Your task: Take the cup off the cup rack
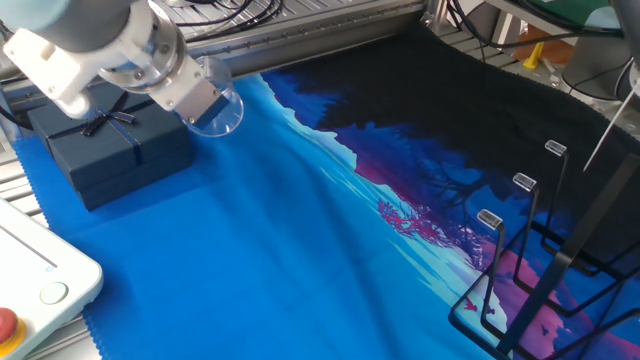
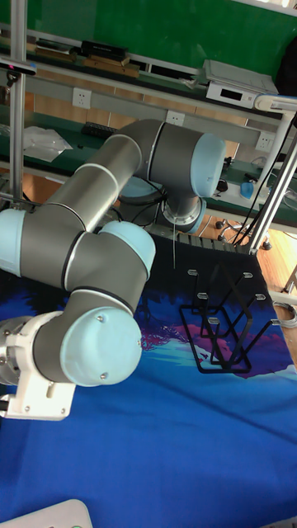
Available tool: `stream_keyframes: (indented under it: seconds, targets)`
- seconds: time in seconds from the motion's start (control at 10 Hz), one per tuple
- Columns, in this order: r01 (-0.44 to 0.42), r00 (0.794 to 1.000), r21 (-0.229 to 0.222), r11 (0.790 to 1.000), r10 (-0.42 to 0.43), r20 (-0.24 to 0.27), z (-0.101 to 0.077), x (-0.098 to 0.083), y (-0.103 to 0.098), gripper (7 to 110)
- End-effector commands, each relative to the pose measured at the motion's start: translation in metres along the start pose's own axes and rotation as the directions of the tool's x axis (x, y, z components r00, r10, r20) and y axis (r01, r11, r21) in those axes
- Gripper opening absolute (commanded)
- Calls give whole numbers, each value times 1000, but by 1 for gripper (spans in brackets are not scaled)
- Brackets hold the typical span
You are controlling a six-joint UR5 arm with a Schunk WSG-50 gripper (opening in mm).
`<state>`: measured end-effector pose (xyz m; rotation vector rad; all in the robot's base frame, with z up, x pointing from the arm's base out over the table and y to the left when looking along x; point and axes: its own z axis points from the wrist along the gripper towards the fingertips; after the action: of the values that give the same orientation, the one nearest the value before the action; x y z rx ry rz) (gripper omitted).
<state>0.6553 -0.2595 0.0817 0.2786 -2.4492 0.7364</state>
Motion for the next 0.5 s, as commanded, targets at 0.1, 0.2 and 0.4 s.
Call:
stream_keyframes:
  seconds: [0.1, 0.2, 0.4]
  targets:
    - [36, 999, -39, 999, -36, -11, -10, 12, -8, 7]
    - [22, 1000, -8, 1000, -22, -2, -7, 8, -16, 7]
    - [29, 999, -35, 999, -29, 14, -9, 4, -9, 7]
